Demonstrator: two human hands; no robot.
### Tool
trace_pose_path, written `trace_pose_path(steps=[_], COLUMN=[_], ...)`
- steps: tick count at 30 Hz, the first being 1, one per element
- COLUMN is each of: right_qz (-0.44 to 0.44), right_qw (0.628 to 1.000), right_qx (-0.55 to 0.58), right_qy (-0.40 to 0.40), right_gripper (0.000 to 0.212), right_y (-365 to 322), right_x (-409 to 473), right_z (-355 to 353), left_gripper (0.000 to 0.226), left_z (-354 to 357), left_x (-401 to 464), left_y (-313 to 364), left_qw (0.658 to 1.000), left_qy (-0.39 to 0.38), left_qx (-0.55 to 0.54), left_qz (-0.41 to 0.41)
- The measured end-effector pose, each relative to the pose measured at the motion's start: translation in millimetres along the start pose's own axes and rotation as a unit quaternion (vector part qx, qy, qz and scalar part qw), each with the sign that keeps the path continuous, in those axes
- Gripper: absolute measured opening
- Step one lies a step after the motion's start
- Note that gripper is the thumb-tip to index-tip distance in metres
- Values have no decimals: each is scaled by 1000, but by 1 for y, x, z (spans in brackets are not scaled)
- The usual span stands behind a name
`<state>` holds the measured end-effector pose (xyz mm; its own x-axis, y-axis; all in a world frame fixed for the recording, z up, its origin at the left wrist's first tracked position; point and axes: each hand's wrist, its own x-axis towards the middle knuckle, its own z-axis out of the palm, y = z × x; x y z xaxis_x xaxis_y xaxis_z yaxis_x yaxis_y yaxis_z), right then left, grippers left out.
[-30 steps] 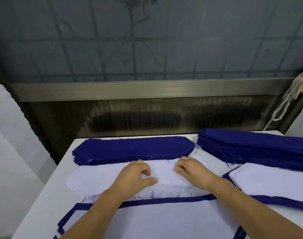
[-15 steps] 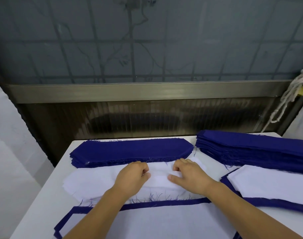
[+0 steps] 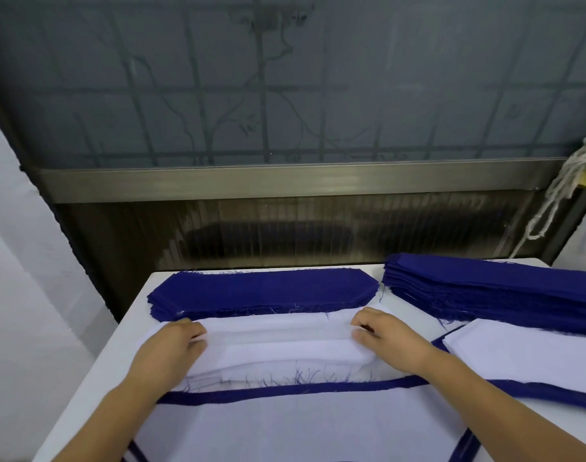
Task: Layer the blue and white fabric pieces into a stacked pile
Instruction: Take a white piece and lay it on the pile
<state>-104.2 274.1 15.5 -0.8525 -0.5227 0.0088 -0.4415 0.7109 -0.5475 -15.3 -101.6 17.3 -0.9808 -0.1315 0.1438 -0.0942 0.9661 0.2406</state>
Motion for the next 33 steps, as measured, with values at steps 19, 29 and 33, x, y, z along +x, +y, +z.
trace_pose_path(steps=[19, 29, 33], right_qz=[-180, -154, -120], right_qw=[963, 973, 972], right_qx=[-144, -137, -167], right_qy=[141, 102, 113], right_gripper=[21, 27, 45], right_y=[-12, -12, -11], right_x=[-151, -157, -133], right_z=[-6, -6, -9], left_gripper=[18, 10, 32], left_z=[-27, -38, -34], left_x=[-111, -120, -102], left_y=[12, 2, 4], left_qw=[959, 965, 969], left_qy=[57, -104, -127], left_qx=[-66, -96, -106], left_qz=[269, 220, 185])
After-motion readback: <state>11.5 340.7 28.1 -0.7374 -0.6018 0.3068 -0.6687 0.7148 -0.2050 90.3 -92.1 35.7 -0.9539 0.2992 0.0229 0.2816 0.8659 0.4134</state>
